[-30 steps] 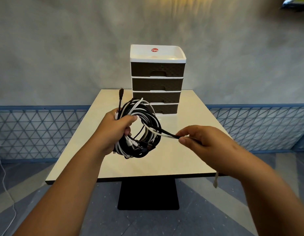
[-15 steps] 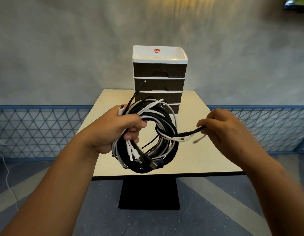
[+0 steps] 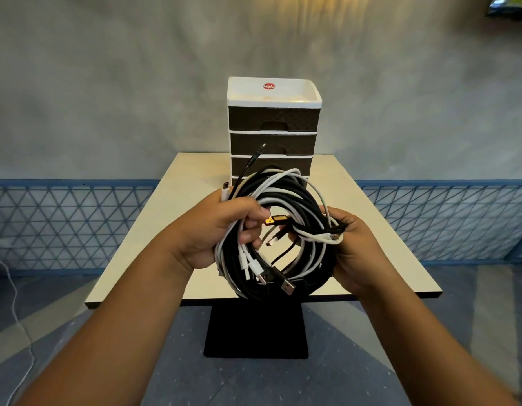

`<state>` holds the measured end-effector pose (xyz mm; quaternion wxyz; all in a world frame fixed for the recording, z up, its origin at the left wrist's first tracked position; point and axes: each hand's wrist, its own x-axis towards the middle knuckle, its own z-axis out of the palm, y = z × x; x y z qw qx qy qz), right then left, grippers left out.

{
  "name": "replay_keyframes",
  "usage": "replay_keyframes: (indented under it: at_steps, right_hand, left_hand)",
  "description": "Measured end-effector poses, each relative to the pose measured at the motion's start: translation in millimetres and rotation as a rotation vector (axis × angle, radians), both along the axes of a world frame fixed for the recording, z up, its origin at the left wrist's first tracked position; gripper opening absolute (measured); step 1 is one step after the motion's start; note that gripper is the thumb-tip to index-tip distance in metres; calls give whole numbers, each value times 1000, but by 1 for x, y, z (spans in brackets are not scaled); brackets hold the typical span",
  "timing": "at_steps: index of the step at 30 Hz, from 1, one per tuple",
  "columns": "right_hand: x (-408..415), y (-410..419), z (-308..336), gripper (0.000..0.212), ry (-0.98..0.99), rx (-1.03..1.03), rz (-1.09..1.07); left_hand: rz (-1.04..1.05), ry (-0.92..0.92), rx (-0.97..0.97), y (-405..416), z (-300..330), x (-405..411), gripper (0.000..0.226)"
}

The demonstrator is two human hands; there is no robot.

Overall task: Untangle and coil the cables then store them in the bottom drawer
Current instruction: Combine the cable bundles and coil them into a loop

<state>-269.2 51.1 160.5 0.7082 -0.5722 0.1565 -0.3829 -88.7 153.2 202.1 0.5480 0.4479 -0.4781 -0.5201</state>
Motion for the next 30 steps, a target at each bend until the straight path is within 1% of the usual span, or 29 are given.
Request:
replay_keyframes:
  at_steps: [3,5,6,8,11,12,13,15,16,18,19,20,21,22,23,24,25,26,27,28,29,30]
  right_hand:
    - [-3,-5,-1,57,19,29,42]
    - [-4,-9,-4,64,34,11,84]
    - [-4,-11,-6,65,46,1,107]
    - [-3,-15,-8,60,68,-15,148]
    - [-4,-18,-8,27,76,-13,166]
    - [-4,-18,-8,25,74,-8,171]
    - [-4,-19,-8,26,83,-2,180]
    - [-5,-23,-9,29,114,7,217]
    - [-7,-27,-10,34,121,29,251]
    - [-13,-34,-11,52,142,98,353]
    - [-14,-35,-9,56,177,115,363]
    - [-15,-37,-7,54,239,83,320]
    - [-14,-37,-4,52,333,-12,230]
    - [-13,-34,0,52,442,-139,95]
    - [-12,-30,3,54,526,-261,-103]
    - [-12,-23,8,54,540,-389,-322]
    - [-13,-14,14,50,481,-533,-489]
    - [-14,-2,21,45,400,-696,-557]
    - [-14,11,27,39,361,-889,-537]
    - [-11,22,27,36,411,-1091,-476]
    - [-4,31,25,38,534,-1281,-437]
    - [4,36,18,43,673,-1419,-447]
  left_hand:
    - [117,-127,20,1,0,-1,27]
    - [159,-124,26,2,1,-2,18]
    - [158,-113,27,1,1,-3,18]
    - [136,-81,46,2,2,-4,18]
    - [106,-59,87,3,4,-5,17]
    - [101,-69,92,4,4,-5,20]
    - [102,-77,102,3,4,-5,24]
    - [120,-84,115,2,3,-5,19]
    - [141,-95,118,2,2,-5,17]
    - [184,-123,126,0,-1,-4,16]
    - [199,-135,132,-1,-3,-4,16]
    - [211,-149,133,-2,-6,-4,17]
    - [227,-160,136,-2,-8,-3,19]
    - [252,-170,135,-3,-10,-3,21]
    - [276,-181,133,-4,-11,-2,22]
    - [298,-191,124,-6,-13,-1,22]
    - [319,-199,118,-7,-13,-1,22]
    - [341,-208,114,-9,-14,0,21]
    - [361,-220,117,-10,-14,1,21]
    - [380,-232,119,-13,-15,2,22]
    - [392,-245,123,-15,-16,2,22]
    - [398,-252,123,-17,-17,2,23]
